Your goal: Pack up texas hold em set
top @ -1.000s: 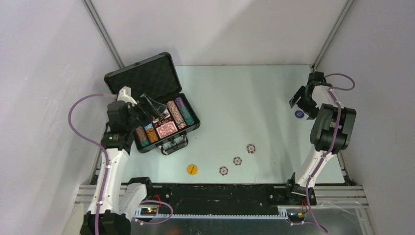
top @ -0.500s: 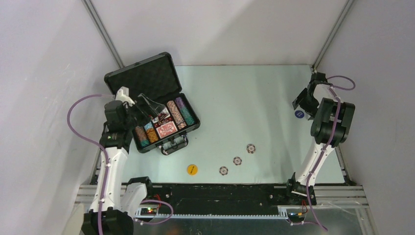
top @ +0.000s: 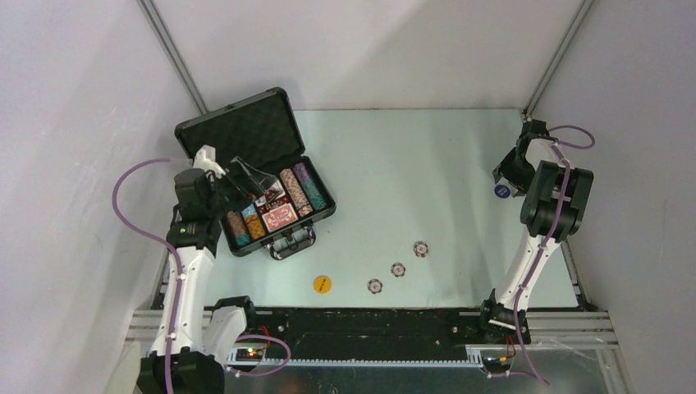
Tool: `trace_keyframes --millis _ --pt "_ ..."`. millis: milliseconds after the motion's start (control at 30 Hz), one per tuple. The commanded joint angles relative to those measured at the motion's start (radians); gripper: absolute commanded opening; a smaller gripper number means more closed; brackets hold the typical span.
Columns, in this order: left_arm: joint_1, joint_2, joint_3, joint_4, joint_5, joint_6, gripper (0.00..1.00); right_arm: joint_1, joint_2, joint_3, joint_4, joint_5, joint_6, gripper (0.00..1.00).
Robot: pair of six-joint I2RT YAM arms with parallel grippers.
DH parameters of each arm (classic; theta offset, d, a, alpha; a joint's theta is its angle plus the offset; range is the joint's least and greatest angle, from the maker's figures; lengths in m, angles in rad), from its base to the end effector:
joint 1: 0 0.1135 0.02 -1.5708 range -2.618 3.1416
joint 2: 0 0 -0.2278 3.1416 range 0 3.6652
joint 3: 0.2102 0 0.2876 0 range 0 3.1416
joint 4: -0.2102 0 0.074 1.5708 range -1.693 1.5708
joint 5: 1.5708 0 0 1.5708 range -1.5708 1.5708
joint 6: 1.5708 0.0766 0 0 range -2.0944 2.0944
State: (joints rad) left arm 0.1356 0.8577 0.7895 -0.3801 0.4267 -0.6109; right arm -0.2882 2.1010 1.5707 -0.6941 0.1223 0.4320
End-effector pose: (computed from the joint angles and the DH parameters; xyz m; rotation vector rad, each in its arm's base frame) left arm 0.2869 0.0071 0.2642 -0.4836 1.9946 -0.7292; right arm 0.4375 -0.1395 0.0784 1.0091 2.5954 -0.1351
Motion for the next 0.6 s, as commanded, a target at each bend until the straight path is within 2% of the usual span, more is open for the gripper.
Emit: trace_keyframes --millis 0,200,567 --pt "0.014 -0.007 0.027 0.012 0.026 0.005 1.0 0.014 0.049 0.069 -0.03 0.01 -0.013 0.7" --pt "0.02 -0.008 0.024 0.013 0.028 0.005 1.0 0.03 0.075 0.103 -0.061 0.027 -0.015 0.7" --pt "0.025 -0.006 0.023 0.012 0.033 0.001 1.0 0.03 0.034 0.033 -0.044 0.039 -0.018 0.66"
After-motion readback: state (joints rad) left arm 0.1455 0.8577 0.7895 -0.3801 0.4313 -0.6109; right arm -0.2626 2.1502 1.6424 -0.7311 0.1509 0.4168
